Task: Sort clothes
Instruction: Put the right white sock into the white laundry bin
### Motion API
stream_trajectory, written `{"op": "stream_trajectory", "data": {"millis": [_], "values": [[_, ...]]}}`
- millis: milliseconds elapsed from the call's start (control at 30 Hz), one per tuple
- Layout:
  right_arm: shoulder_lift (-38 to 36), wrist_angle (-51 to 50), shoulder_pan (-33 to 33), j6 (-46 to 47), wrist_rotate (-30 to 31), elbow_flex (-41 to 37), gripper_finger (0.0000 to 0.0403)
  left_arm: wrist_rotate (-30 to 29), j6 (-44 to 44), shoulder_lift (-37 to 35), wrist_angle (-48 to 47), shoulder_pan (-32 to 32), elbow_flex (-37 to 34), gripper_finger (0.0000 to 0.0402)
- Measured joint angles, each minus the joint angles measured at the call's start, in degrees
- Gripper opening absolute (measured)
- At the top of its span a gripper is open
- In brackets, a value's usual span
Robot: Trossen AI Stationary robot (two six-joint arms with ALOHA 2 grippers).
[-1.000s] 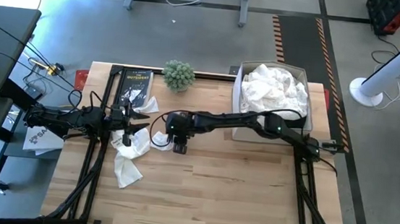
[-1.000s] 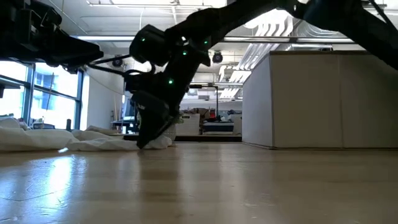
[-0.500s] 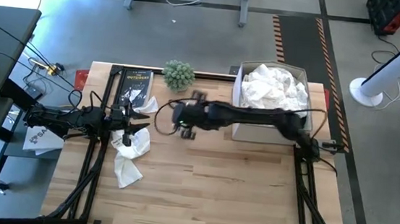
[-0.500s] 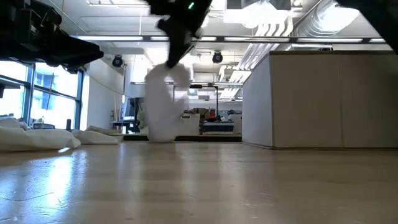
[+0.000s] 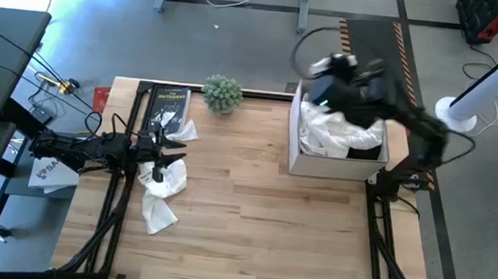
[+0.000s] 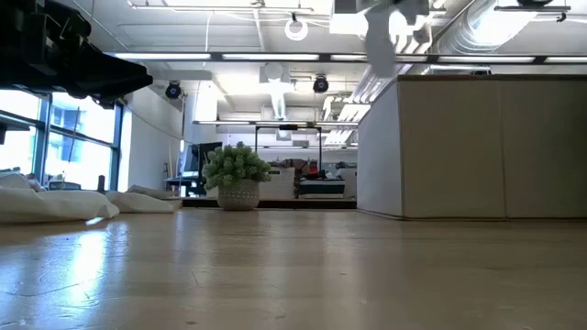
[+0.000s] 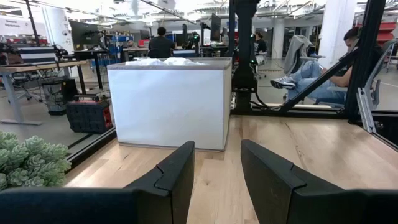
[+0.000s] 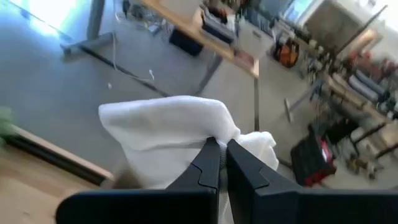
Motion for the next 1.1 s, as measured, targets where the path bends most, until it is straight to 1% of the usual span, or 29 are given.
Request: {"op": "stream_trajectory", "data": {"millis": [67,133,167,267,367,500,600,700,767,833,900,1000,1100], "values": [[-3.0,0.8,-2.5,0.5,-0.6,-2.6,0.0003,0.0,0.0,0.0,0.0,0.0,0.0,0.0131],[-5.0,-1.1,-5.6,3.6,-1.4,-6.1,0.0003,0.0,0.0,0.0,0.0,0.0,0.0,0.0131],[-6.3,-0.4,-7.4,4.2,-2.9,-8.5,0.0003,0.0,0.0,0.0,-0.1,0.0,0.0,0.0131],[-10.0,-0.7,-12.7,5.8,-8.1,-15.9,0.0003,0.0,0.0,0.0,-0.1,0.0,0.0,0.0131],[-12.6,-0.6,-16.9,7.5,-13.3,-26.0,0.0003,0.0,0.0,0.0,0.0,0.0,0.0,0.0131],[-14.0,1.2,-19.9,10.4,-22.9,-40.3,0.0004,0.0,0.0,0.0,0.0,0.0,0.0,0.0131],[-14.2,6.9,-20.5,10.5,-30.7,-50.8,0.0005,0.0,0.0,0.1,0.0,0.0,0.0,0.0131],[-14.2,17.5,-19.9,7.6,-38.9,-61.0,0.0011,0.0,0.0,0.1,0.0,0.0,0.0,0.0131],[-14.5,23.7,-19.9,5.2,-42.1,-66.1,0.0019,0.0,0.0,0.1,0.0,0.0,0.0,0.0131],[-14.8,26.5,-20.0,4.2,-42.8,-68.5,0.0033,0.0,0.0,0.0,0.0,0.0,0.0,0.0131],[-14.9,25.1,-19.9,4.2,-42.8,-68.5,0.0052,0.0,0.0,0.1,0.0,0.0,0.0,0.0131],[-16.3,19.0,-20.0,3.8,-44.7,-63.9,0.0087,0.0,0.0,0.0,0.0,0.0,0.0,0.0131],[-18.8,13.2,-19.9,2.4,-46.6,-56.2,0.0118,0.0,0.0,0.1,0.0,0.0,0.0,0.0131]]}}
